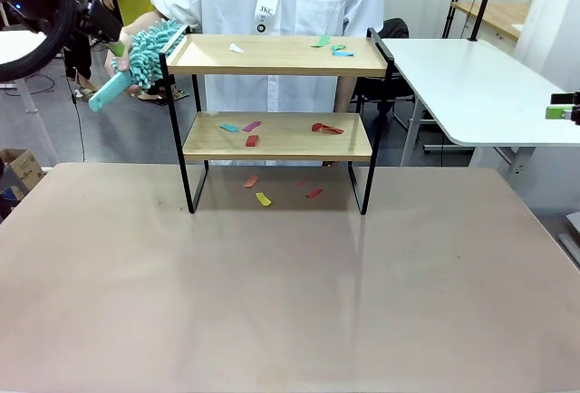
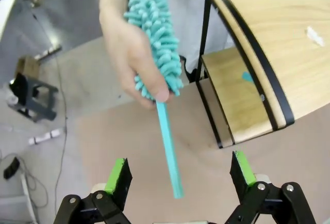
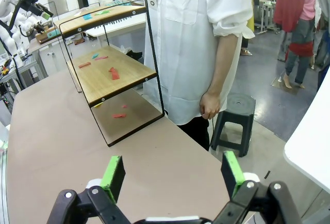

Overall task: Clean the shelf.
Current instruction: Pick up the Duster handed by the human.

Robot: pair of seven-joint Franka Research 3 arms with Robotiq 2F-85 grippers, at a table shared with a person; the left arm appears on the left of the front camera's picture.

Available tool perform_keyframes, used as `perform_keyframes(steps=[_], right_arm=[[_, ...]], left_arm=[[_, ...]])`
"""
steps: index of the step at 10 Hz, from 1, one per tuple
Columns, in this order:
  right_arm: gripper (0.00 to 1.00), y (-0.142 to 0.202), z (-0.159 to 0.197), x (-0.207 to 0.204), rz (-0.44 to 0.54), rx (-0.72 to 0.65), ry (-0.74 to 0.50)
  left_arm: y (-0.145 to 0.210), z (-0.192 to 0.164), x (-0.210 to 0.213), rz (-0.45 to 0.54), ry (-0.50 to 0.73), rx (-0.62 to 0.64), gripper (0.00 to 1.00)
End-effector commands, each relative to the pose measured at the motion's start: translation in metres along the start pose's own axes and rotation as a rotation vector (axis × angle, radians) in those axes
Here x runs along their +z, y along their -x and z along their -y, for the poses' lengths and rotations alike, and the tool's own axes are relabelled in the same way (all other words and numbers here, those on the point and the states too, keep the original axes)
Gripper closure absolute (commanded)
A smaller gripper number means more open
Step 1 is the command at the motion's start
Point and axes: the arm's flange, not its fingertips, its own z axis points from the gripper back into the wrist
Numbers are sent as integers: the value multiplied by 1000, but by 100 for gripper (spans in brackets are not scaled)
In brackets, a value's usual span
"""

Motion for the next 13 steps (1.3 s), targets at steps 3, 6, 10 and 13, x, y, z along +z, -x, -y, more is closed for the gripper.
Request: perform_keyframes(steps=[3,6,10,13], right_arm=[[0,-2,-1,0,-5,6,1],[0,-2,-1,0,-5,6,1],[0,-2,-1,0,-5,6,1],[0,-2,-1,0,-5,6,1]], left_arm=[[18,-9,-19,-60,-13,77,0],[34,-23,-43,-94,3,106,0],[35,-27,-62,-111,44,88,0],[36,-28,-67,-104,66,42,31]])
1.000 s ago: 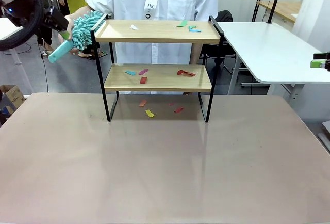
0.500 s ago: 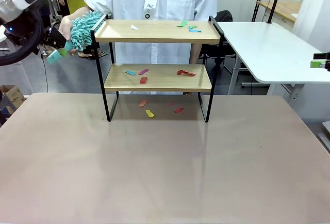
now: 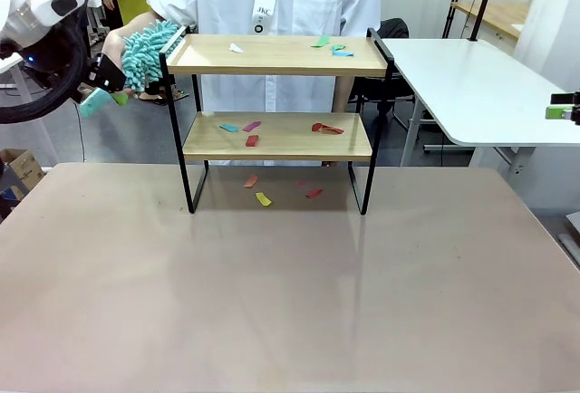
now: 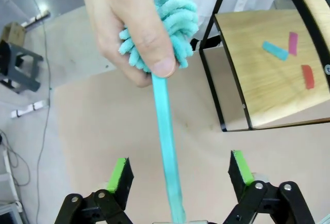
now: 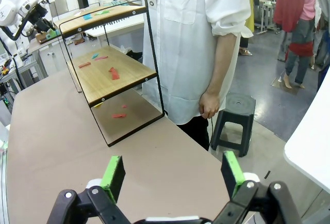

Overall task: Clean the shelf.
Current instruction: Pick up the Duster handed by the human.

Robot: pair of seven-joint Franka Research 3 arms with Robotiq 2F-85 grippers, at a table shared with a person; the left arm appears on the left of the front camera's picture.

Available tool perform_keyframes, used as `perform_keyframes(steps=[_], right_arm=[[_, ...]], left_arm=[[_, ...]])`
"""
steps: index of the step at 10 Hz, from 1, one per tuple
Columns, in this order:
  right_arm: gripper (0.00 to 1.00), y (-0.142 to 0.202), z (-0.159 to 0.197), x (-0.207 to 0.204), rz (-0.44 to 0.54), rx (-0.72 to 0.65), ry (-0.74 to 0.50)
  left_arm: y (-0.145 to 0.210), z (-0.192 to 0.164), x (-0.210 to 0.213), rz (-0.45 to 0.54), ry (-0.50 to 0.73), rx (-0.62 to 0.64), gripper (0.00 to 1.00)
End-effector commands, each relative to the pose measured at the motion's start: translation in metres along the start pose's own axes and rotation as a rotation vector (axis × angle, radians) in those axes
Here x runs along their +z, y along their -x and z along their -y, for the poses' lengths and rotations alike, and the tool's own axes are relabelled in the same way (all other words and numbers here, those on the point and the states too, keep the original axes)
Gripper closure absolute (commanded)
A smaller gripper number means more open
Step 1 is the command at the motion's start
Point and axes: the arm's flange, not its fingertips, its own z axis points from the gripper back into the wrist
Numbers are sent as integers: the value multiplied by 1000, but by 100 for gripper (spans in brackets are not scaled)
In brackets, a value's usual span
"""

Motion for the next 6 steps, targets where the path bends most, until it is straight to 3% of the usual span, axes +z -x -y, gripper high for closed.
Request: perform_keyframes(steps=[1,2,3,6], right_arm=[[0,-2,-1,0,-5,6,1],[0,-2,-1,0,-5,6,1],[0,-2,-1,0,-5,6,1],[0,-2,-1,0,-5,6,1]], left_arm=[[2,-7,0,6,26,-39,60],[1,-7,0,-2,22,-41,91],[1,-9,1,-21,37,-34,100],[1,-10,0,-13,-4,-37,98]])
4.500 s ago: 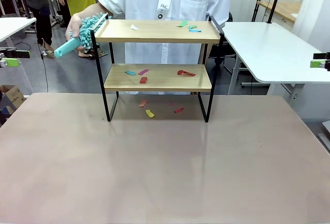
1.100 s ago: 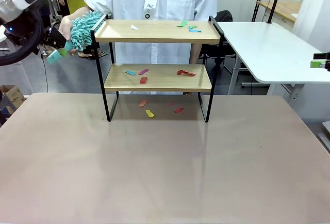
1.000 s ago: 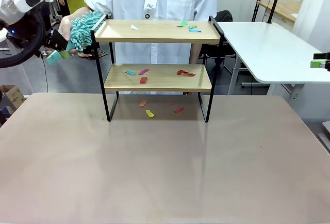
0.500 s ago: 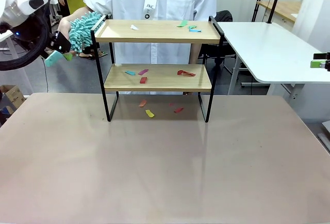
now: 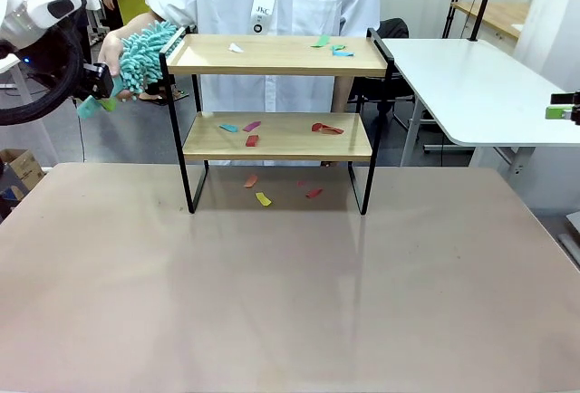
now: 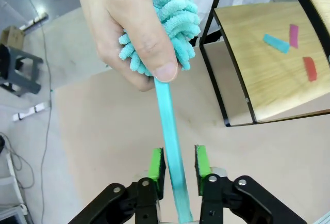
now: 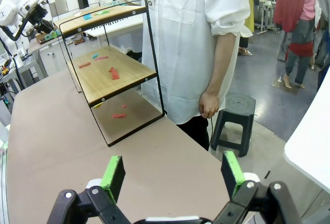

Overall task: Clean the shelf.
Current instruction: Pick up the Duster handed by the human.

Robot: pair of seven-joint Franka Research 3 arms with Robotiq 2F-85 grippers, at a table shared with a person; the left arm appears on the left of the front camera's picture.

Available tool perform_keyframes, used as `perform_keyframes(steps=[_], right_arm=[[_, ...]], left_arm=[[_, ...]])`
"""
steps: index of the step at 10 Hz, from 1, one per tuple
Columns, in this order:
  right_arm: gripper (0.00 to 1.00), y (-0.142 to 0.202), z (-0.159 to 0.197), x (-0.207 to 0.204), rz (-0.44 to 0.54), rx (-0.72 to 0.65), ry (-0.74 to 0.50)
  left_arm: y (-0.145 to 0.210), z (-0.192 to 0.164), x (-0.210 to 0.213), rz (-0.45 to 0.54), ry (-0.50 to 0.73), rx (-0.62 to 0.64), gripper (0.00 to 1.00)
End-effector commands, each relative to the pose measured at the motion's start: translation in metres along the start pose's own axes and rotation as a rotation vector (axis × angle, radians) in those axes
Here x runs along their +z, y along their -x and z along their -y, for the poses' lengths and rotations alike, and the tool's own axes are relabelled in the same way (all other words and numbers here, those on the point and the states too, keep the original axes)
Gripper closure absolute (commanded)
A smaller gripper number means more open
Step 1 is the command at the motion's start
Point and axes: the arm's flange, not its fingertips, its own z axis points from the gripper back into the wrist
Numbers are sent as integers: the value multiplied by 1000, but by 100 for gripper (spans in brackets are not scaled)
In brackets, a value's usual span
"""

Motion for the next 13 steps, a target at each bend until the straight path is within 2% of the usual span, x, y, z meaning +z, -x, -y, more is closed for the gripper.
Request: perform_keyframes(steps=[1,6,8,9,13], right_arm=[[0,-2,-1,0,-5,6,1],[0,-2,-1,0,-5,6,1],[0,-2,-1,0,-5,6,1],[0,-2,-1,0,-5,6,1],[0,-2,-1,0,-5,6,1]], left_arm=[[-2,-3,0,3,-14,3,100],[-3,-2,1,61,-77,40,100],[-4,-1,4,117,-91,0,100],[-5,-3,2,44,-47,27,100],[-5,-3,2,44,-47,27,100]])
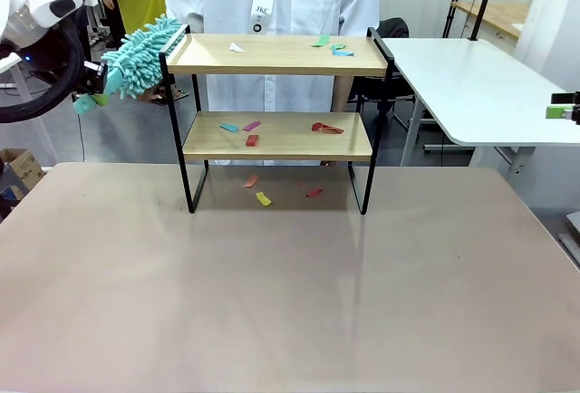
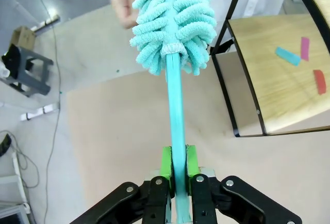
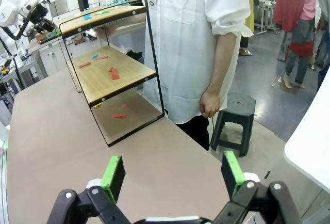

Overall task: Clean the shelf.
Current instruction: Pick up the Duster handed by the human, then clean the specific section of the Shelf indicated by the human with the Duster.

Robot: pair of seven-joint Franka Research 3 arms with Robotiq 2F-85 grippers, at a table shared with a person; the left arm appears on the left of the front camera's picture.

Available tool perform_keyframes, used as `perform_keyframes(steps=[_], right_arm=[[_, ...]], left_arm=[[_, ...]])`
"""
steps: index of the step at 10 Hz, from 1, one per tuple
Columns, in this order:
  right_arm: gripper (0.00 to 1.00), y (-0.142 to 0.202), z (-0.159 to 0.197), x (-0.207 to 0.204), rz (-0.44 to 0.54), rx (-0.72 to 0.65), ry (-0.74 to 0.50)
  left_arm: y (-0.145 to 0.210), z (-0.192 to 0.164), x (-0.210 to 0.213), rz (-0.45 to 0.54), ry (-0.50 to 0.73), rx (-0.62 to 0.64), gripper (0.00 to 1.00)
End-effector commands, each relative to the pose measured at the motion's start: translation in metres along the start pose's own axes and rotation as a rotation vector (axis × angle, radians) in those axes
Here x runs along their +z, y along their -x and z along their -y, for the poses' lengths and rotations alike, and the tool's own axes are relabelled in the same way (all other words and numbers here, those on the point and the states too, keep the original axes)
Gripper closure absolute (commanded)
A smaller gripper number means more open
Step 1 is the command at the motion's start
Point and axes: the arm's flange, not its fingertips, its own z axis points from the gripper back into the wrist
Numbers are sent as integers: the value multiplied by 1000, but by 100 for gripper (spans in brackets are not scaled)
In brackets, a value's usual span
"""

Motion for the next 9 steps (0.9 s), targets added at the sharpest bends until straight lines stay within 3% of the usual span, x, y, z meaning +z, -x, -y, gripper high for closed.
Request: perform_keyframes(steps=[1,8,9], right_arm=[[0,-2,-1,0,-5,6,1],[0,-2,-1,0,-5,6,1],[0,-2,-1,0,-5,6,1]], left_arm=[[-1,-2,3,7,4,10,100],[-1,-2,3,7,4,10,100],[0,0,0,0,0,0,87]])
